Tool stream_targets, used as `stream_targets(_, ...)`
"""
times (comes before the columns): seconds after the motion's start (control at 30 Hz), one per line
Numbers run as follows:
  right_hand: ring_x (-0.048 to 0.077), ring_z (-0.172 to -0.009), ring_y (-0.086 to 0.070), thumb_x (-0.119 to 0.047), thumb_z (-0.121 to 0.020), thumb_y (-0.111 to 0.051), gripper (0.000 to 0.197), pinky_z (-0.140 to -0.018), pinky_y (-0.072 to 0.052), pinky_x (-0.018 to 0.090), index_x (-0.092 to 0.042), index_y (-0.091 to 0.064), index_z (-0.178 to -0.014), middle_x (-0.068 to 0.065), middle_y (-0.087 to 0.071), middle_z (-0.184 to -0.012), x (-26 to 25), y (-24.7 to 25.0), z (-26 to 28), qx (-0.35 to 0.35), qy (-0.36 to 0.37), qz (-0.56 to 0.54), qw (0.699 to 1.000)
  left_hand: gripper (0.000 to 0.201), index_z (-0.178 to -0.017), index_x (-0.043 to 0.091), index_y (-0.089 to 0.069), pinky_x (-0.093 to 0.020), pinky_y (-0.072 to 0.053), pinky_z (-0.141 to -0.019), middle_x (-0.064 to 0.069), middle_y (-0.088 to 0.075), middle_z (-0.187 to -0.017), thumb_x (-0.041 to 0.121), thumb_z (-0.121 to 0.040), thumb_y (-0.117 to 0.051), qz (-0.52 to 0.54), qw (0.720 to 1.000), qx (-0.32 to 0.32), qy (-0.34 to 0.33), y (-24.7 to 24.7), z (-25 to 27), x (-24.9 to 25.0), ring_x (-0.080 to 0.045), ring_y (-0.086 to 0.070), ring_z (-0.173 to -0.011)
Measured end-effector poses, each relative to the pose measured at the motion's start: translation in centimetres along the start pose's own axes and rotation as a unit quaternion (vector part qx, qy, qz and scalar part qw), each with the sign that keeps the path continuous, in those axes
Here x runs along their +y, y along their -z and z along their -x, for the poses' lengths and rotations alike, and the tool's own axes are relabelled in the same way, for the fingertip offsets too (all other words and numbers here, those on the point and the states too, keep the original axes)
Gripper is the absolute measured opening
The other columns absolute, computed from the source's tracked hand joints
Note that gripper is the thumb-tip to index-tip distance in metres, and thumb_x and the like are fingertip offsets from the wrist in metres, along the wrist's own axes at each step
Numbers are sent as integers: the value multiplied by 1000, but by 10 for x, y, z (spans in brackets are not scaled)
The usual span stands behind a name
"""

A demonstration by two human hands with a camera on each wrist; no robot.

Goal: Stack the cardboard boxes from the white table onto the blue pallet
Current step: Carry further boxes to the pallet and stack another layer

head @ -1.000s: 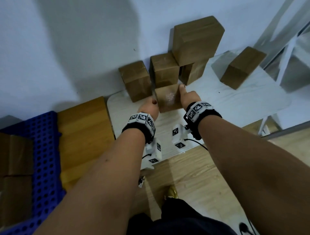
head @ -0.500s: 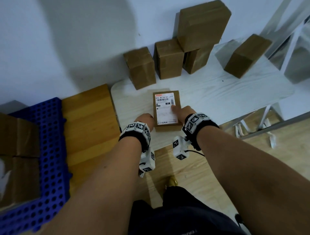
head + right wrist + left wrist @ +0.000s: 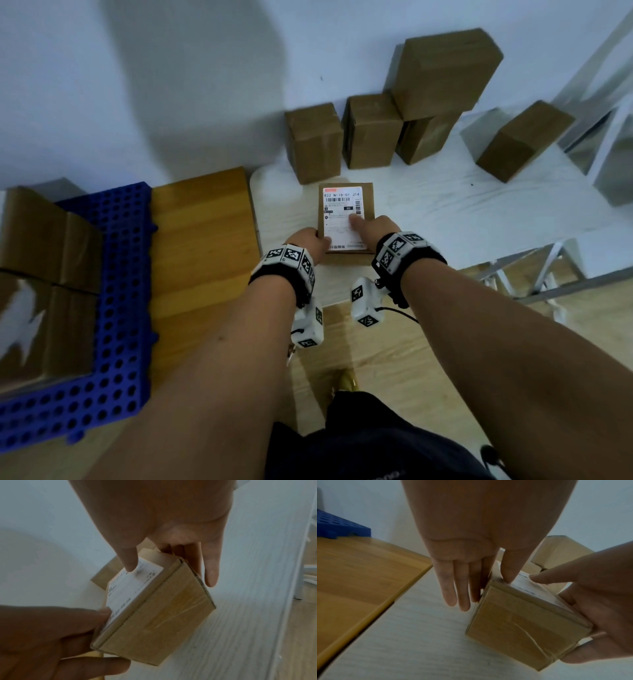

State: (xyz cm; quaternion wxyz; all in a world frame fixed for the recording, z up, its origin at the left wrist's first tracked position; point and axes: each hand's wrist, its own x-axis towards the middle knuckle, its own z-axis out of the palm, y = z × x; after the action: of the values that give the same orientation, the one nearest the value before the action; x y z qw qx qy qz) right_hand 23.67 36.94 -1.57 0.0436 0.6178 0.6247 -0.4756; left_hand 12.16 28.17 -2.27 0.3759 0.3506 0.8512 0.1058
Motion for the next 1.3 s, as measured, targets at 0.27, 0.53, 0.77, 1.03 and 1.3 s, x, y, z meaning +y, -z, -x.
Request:
stream_targets(0.27, 31, -113, -59, -58, -92, -49, 66, -91, -47, 37, -5, -48, -132, 13, -59, -129, -74, -40, 46, 28, 82, 6, 996, 33, -119, 12, -62, -27, -43, -75, -9, -65, -116, 30, -97, -47, 59, 994, 94, -9, 76, 41, -49, -25, -60, -95)
stream_targets(0.53, 23, -93, -64, -57, -91, -51, 57, -82, -53, 35, -9, -58, -121, 6, -67, -113, -152, -110, 120, 17, 185, -32, 982, 32, -120, 16, -62, -26, -42, -70, -4, -66, -113, 33, -96, -50, 119, 973, 199, -12, 162, 103, -132, -20, -58, -87)
stream_targets(0.77, 25, -89, -61, -61, -89, -46, 59, -71, -46, 32, -11, -56, -119, 6, -66, -111, -209, -180, 202, 66, 269, -19, 961, 39, -123, 16, -60, -27, -46, -78, -5, -66, -115, 39, -92, -51, 145, 951, 272, -32, 226, 175, -213, -23, -62, -96)
stream_targets(1.03, 24, -86, -57, -58, -90, -48, 54, -70, -42, 31, -10, -56, -115, 5, -61, -104, -267, -261, 278, 63, 347, -59, 934, 37, -120, 19, -61, -30, -47, -92, -4, -66, -116, 40, -90, -55, 185, 911, 368, -30, 284, 249, -300, -24, -61, -106)
stream_targets(1.3, 22, -78, -58, -59, -90, -49, 54, -55, -38, 27, -9, -59, -107, 6, -63, -97, -323, -330, 304, -11, 387, -31, 922, 34, -122, 23, -62, -30, -45, -90, -1, -65, -117, 37, -93, -50, 238, 882, 406, 11, 329, 272, -365, -23, -60, -102)
